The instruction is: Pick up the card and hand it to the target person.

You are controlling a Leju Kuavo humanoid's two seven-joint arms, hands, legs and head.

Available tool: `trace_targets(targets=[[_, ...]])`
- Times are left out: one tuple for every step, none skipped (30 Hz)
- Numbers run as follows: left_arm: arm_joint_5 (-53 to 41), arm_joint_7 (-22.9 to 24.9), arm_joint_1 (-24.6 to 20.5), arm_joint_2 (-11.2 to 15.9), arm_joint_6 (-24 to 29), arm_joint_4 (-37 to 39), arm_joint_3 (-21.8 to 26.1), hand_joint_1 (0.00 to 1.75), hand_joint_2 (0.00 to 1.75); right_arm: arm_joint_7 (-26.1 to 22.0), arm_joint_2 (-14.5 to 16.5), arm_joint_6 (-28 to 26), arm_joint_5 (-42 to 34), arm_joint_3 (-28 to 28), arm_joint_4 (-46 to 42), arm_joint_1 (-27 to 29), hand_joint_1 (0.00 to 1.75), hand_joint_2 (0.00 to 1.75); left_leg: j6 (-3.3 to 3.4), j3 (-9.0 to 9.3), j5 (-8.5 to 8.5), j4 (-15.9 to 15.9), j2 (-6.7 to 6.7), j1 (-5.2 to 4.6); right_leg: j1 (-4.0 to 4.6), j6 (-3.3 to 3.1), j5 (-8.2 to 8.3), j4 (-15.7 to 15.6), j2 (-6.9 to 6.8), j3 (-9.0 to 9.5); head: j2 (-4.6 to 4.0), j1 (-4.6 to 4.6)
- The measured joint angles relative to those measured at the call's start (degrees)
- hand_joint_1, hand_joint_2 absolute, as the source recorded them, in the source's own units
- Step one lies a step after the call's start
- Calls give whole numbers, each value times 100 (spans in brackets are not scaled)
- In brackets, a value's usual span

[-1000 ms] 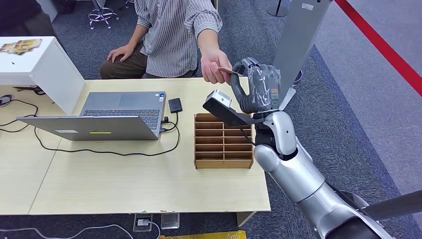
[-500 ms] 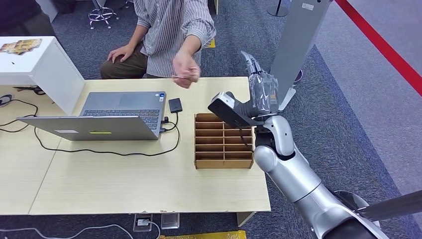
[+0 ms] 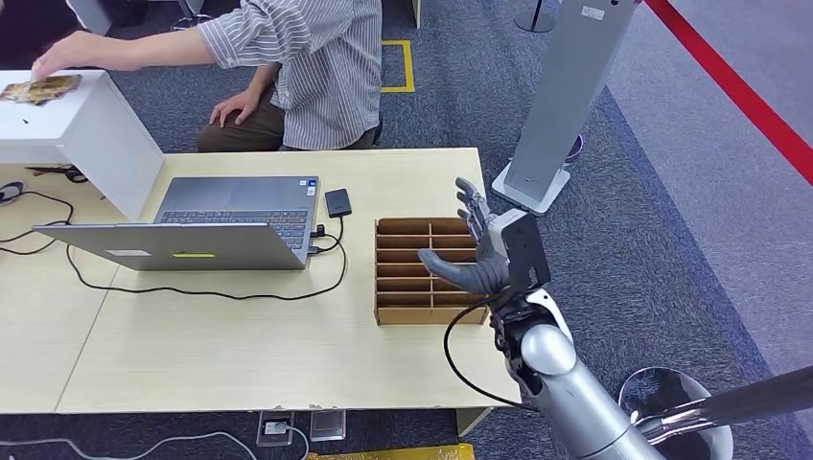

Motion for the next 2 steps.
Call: trace_targets(targets=[[0,2,0,2,7,1,0,0,0,0,-49,137,-130,-35,-87,162,0,175,0,0,0,0,0,0,0,0,0,0,0,0,0,1],[0,2,0,2,10,1,0,0,0,1,-74,206,-196,-54,-129,243,0,175,0,-1,0,0,0,0,0,0,0,-1,0,0,-1,2]])
